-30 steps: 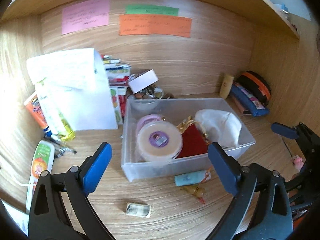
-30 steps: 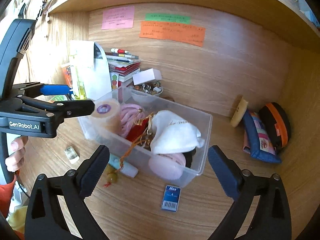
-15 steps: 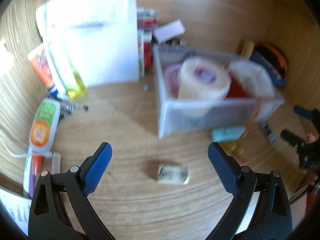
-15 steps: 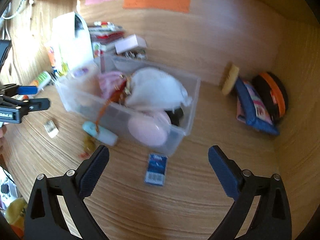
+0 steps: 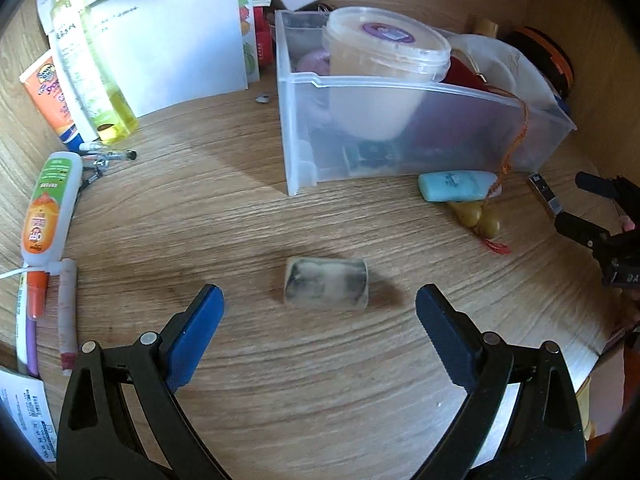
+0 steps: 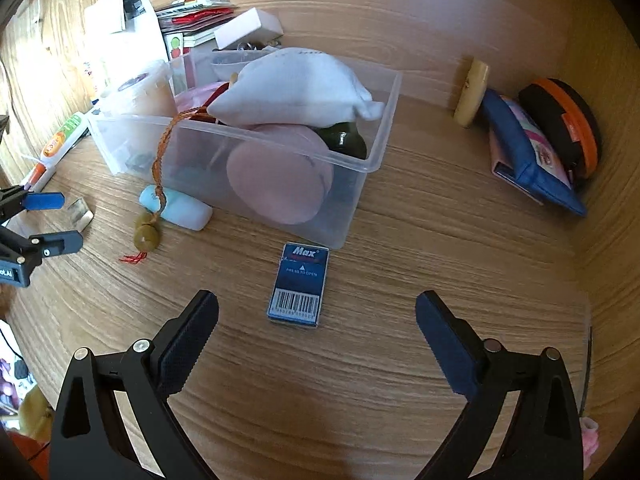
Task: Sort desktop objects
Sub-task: 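Move left tool to the stone block while right tool approaches blue Max card, then grasp the stone block with left tool while right tool grasps blue Max card, then carry block and Max card into the clear box and open both tools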
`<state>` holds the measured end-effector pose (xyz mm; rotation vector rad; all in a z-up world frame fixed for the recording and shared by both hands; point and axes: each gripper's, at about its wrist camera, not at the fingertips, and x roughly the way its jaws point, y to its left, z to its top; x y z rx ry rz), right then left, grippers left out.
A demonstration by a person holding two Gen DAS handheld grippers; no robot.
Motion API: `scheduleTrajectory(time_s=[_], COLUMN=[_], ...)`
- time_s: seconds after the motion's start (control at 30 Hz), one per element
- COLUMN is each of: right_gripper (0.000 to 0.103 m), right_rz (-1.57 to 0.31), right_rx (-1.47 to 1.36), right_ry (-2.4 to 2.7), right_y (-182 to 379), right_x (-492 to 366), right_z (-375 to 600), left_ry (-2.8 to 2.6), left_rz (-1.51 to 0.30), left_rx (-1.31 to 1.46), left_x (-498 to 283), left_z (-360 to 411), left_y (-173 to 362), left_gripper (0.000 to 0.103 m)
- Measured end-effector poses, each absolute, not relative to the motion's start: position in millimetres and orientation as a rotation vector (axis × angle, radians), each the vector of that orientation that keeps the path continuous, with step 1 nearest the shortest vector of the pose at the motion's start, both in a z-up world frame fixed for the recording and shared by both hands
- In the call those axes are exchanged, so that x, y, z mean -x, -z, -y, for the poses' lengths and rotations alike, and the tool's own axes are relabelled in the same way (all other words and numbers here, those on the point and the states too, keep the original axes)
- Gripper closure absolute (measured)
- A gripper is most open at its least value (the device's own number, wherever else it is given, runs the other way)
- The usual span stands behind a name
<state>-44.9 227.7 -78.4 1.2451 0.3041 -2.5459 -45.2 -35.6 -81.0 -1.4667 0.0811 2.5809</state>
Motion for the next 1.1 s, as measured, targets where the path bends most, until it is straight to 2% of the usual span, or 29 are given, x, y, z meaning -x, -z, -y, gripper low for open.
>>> scheduleTrajectory(time_s=[0.1,0.2,0.27,0.43,0.53,0.7,0.77,0.8,1.1], right_gripper=[0.007,0.016,0.027,0.045,0.055,0.064,0.075,0.078,0.078], right_rz=[-0.304,-0.316,-0.326,-0.315,-0.298,-0.293,-0.293,-0.292,-0.228], right_rx=[-1.258,-1.279,-1.290,-1.269,-1.259,-1.242,-1.239,-1.238,-1.180], right_ry=[2.534,2.510,2.497,2.464,2.438,2.436,2.437,2.435,2.427], right_y=[81,84,87,86,86,85,85,85,74], right_x=[49,54,56,56,55,51,52,52,42], right_z=[-224,-219,-217,-215,-213,-210,-211,-212,-217], left_ry=[-2.589,-2.607,-2.627,-2.650,-2.666,-2.672,-2.672,-2.668,-2.655], left_rz=[-0.088,-0.114,-0.133,-0.101,-0.094,-0.106,-0.110,-0.113,-0.057], left_rx=[1.469,1.466,1.451,1.433,1.420,1.393,1.384,1.379,1.296], left_x=[50,52,50,45,41,31,28,26,8], left_z=[30,26,24,29,32,32,32,32,32], left_y=[82,83,84,80,80,79,78,78,61], left_gripper=[0.005,0.005,0.006,0.028,0.035,0.048,0.055,0.064,0.064])
